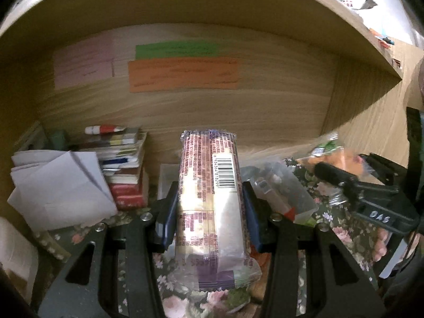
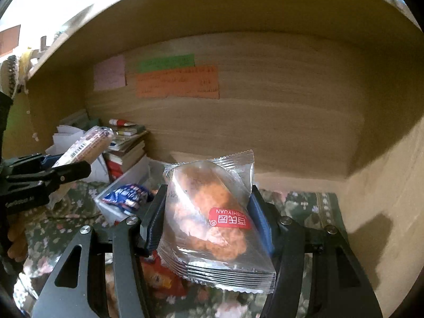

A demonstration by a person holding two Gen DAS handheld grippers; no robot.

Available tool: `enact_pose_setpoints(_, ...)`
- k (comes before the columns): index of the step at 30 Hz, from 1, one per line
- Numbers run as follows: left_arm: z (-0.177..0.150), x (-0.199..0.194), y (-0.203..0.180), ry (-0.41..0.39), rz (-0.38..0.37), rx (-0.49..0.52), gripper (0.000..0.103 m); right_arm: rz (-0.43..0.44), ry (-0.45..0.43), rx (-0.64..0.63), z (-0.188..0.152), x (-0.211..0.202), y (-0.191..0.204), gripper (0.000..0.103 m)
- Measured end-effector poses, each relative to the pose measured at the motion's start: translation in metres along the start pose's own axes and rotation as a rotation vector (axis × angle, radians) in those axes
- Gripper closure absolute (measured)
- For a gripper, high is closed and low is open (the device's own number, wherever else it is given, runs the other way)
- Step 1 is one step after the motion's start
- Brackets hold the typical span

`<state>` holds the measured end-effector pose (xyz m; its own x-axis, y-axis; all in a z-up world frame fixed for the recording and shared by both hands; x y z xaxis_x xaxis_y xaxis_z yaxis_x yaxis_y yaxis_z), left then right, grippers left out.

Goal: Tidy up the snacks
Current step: 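Place both packs into the clear plastic box and open both tools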

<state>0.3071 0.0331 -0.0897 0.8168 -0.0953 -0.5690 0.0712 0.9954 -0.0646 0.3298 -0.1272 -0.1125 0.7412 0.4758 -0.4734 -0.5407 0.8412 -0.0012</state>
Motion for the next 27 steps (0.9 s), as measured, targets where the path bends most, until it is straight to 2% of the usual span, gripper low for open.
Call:
enact_pose_setpoints(12, 0.008, 0.057, -0.008, 0.068, -0.005, -0.011, 0.058, 0.002, 0.090, -0.029, 0.007, 0.054, -0.004, 0.049)
enact_pose_setpoints(21, 0.001, 0.090, -0.012, 0.131, -0.013, 0.005, 0.058, 0.040, 0.194, -0.007, -0.014, 0.088, -0.003, 0.049)
enact_pose_setpoints(27, -0.001, 0.098, -0.015, 0.149, -0.013, 0.013, 0.058, 0.062, 0.241, -0.005, -0.023, 0.092, -0.004, 0.045)
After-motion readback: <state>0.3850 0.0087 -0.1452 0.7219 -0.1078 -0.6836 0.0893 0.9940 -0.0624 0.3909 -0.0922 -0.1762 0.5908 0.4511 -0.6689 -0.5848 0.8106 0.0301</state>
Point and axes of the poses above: each gripper's, at about its wrist camera, not at the fingertips, and x roughly the way its jaws point, y to its left, z to its top, the point moved 9 cm from there along x, roughly the way its jaws point, and after that the axes turned 2 degrees about y, right-handed, at the moved point
